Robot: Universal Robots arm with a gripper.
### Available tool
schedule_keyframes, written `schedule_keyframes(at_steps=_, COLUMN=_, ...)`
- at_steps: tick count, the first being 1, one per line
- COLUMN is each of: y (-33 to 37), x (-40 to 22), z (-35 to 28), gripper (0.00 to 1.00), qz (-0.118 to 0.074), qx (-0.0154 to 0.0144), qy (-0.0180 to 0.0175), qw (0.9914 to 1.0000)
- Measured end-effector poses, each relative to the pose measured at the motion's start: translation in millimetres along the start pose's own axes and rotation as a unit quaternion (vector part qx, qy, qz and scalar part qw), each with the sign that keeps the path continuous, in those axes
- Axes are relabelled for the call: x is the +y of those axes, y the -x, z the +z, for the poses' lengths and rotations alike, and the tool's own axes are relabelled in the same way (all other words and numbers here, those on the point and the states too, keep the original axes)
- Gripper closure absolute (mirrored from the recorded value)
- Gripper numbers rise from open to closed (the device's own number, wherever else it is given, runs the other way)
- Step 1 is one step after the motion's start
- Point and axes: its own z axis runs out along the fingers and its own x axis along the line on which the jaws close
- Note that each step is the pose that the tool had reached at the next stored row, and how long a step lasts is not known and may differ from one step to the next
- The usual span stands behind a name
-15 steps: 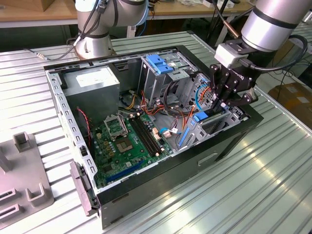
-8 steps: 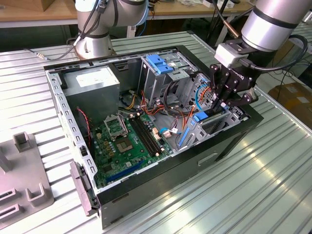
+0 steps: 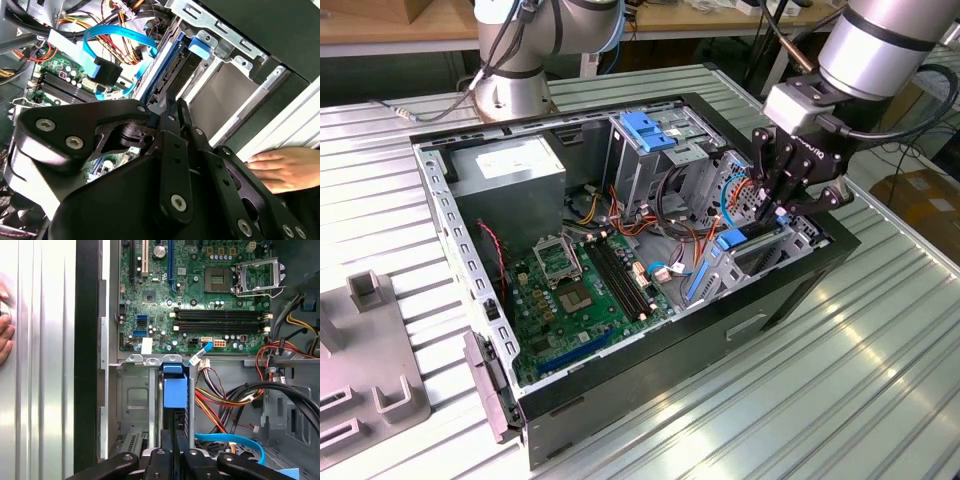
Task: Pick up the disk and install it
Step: 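Insert the first disk wire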
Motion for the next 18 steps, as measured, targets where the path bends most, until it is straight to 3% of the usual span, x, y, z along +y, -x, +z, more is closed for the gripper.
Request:
schedule_keyframes(at_steps=1, y=0.2, x=0.1, z=-6.2, gripper=0.82, qz=-0.004, qx=0.0000, qy=0.0005, qw=0.99999)
schedule_keyframes(at_steps=2, y=0.2, x=-1.1, z=-8.5, gripper=0.82, qz=-0.012, qx=0.0000, qy=0.0015, qw=0.99992)
schedule_keyframes(at_steps=6, y=0.2, x=-18.1, z=-8.7, gripper=0.82, qz=-0.025, qx=-0.0005, qy=0.0035, qw=0.99968)
schedule_keyframes(at_steps=7, y=0.3, x=-25.9, z=-8.5, gripper=0.82, qz=-0.028, qx=-0.0005, qy=0.0036, qw=0.99960)
schedule_keyframes(at_steps=10, y=0.8, x=-41.5, z=-7.9, gripper=0.82, qz=-0.035, qx=-0.0005, qy=0.0038, qw=0.99937)
schedule_keyframes(at_steps=12, y=1.3, x=-43.7, z=-7.9, gripper=0.82, qz=-0.045, qx=-0.0003, qy=0.0037, qw=0.99899)
schedule_keyframes(at_steps=14, y=1.2, x=-43.8, z=-7.9, gripper=0.82, qz=-0.064, qx=-0.0001, qy=0.0035, qw=0.99795)
schedule_keyframes(at_steps=15, y=1.2, x=-43.8, z=-7.8, gripper=0.81, qz=-0.078, qx=0.0000, qy=0.0034, qw=0.99695)
schedule_keyframes(at_steps=17, y=1.3, x=-44.1, z=-7.7, gripper=0.69, qz=-0.104, qx=0.0003, qy=0.0031, qw=0.99461)
schedule_keyframes(at_steps=18, y=1.3, x=-44.4, z=-7.6, gripper=0.69, qz=-0.109, qx=0.0004, qy=0.0030, qw=0.99399)
